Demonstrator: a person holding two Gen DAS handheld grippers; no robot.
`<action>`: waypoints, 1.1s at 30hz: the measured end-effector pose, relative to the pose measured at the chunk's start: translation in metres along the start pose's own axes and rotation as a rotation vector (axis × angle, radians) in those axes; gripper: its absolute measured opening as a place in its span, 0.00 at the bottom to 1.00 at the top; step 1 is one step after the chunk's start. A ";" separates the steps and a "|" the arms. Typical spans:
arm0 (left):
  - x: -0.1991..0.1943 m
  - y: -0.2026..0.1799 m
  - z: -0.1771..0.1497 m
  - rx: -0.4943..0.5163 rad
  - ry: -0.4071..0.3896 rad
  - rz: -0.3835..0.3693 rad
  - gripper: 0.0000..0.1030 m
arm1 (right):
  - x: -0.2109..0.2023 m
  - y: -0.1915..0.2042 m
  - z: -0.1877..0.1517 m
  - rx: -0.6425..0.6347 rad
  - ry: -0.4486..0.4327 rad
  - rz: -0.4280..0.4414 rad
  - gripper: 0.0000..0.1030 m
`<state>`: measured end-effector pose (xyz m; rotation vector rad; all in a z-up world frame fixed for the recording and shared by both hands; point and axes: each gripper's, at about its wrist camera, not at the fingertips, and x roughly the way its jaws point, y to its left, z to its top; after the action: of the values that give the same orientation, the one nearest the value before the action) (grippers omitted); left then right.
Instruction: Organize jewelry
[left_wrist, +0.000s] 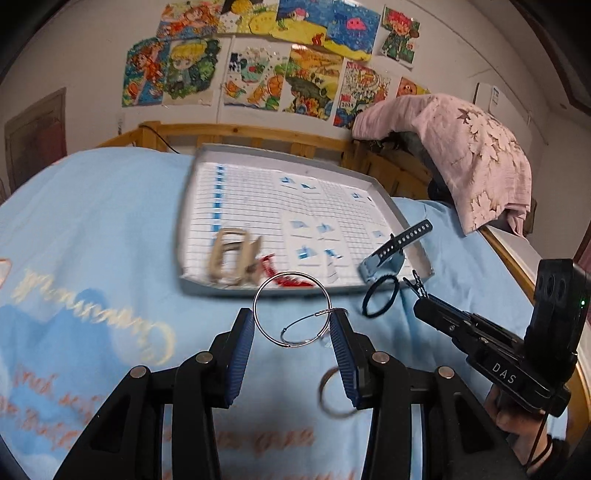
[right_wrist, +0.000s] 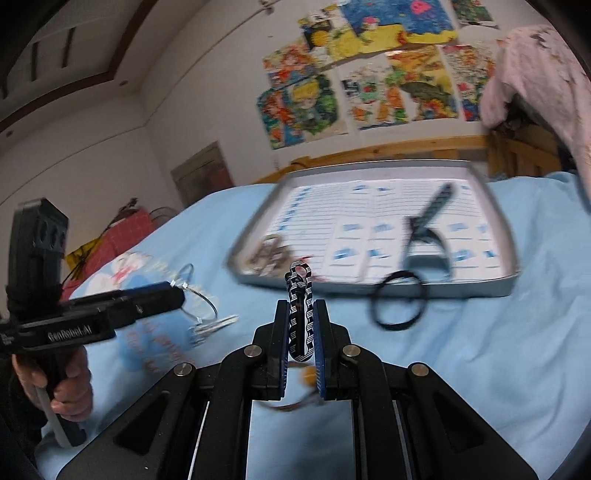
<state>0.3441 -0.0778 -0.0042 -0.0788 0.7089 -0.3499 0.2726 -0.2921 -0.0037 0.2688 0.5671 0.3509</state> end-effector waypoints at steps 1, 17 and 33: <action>0.010 -0.005 0.004 -0.003 0.008 -0.003 0.39 | 0.002 -0.010 0.002 0.022 0.000 -0.009 0.11; 0.102 -0.024 0.048 -0.037 0.002 -0.005 0.39 | 0.068 -0.098 0.035 0.136 -0.058 -0.062 0.11; 0.108 -0.006 0.055 -0.005 -0.049 0.004 0.39 | 0.113 -0.069 0.055 -0.019 -0.036 -0.104 0.11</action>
<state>0.4543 -0.1229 -0.0289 -0.0905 0.6613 -0.3414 0.4096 -0.3183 -0.0363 0.2257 0.5401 0.2505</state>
